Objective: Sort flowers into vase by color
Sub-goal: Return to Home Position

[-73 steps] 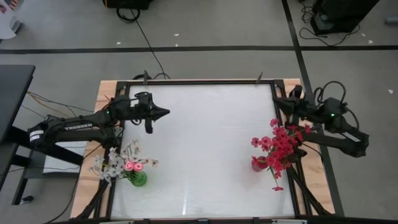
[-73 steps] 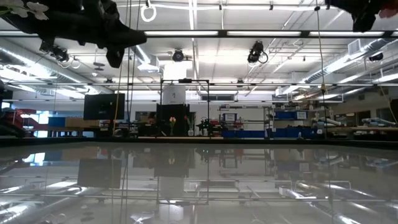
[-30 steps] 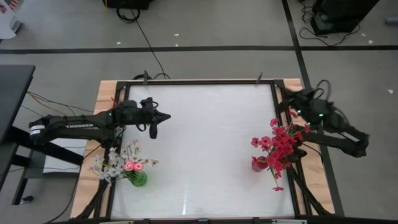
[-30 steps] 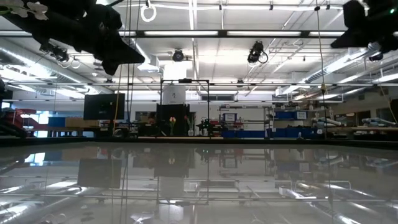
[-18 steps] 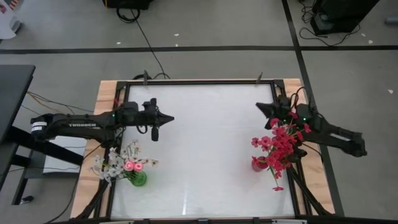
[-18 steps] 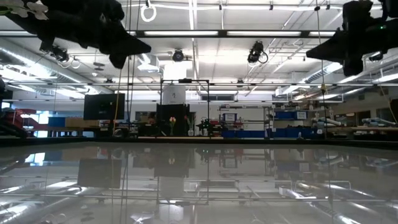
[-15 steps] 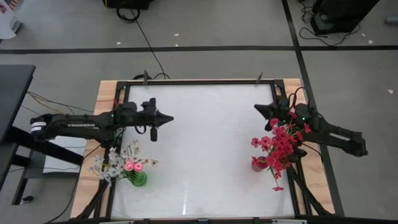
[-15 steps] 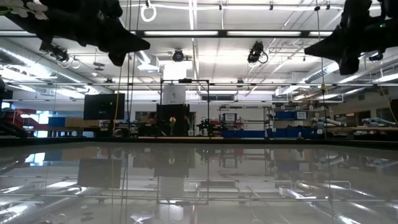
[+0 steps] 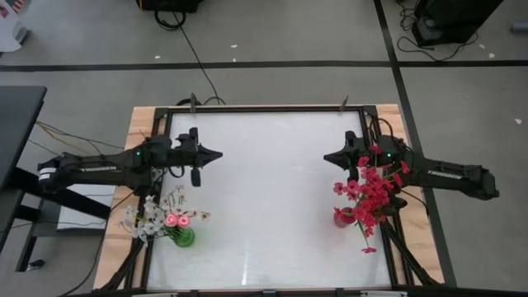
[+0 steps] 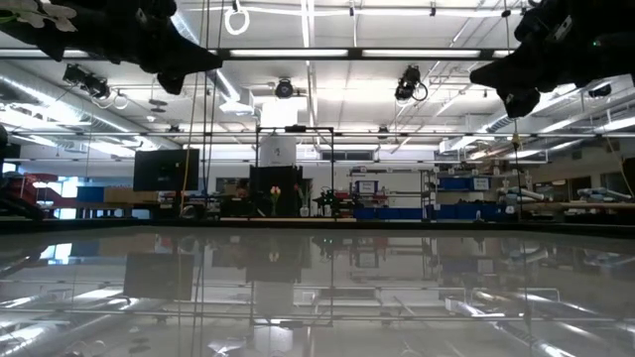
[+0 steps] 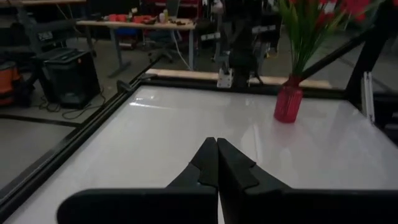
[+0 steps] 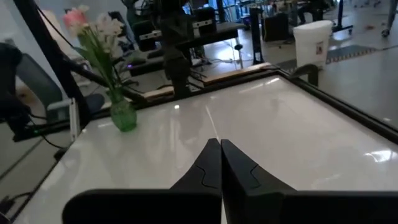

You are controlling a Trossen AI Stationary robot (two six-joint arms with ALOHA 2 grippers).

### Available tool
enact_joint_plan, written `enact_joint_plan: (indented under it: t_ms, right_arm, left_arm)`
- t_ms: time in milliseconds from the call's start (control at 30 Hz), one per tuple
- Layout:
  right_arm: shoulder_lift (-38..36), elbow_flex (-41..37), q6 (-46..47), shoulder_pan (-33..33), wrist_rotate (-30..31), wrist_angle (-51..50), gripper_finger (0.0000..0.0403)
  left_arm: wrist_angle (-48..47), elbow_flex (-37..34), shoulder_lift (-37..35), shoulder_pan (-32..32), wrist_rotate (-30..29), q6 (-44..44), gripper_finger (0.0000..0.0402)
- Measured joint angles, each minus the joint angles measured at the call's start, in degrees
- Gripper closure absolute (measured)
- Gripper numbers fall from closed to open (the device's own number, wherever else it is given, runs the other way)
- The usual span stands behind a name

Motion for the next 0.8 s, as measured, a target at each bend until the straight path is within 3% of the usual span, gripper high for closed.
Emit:
enact_joint_plan:
  t_ms: [200,467,800]
  right_arm:
    - [-3.0,0.0,-5.9,1.7,0.0,-1.9,0.0402]
    - [-13.4,-0.3,-6.9,1.8,-0.7,-12.9,0.0402]
    - [-21.8,-10.9,-0.1,1.8,-3.1,-3.1,0.0403]
  left_arm:
    - [-2.4,0.0,-2.1,0.0,-0.1,0.8,0.0401]
    - [-1.3,0.0,-1.1,1.9,-1.2,4.3,0.0401]
    - [1.2,0.0,-0.4,3.2,0.3,3.2,0.0401]
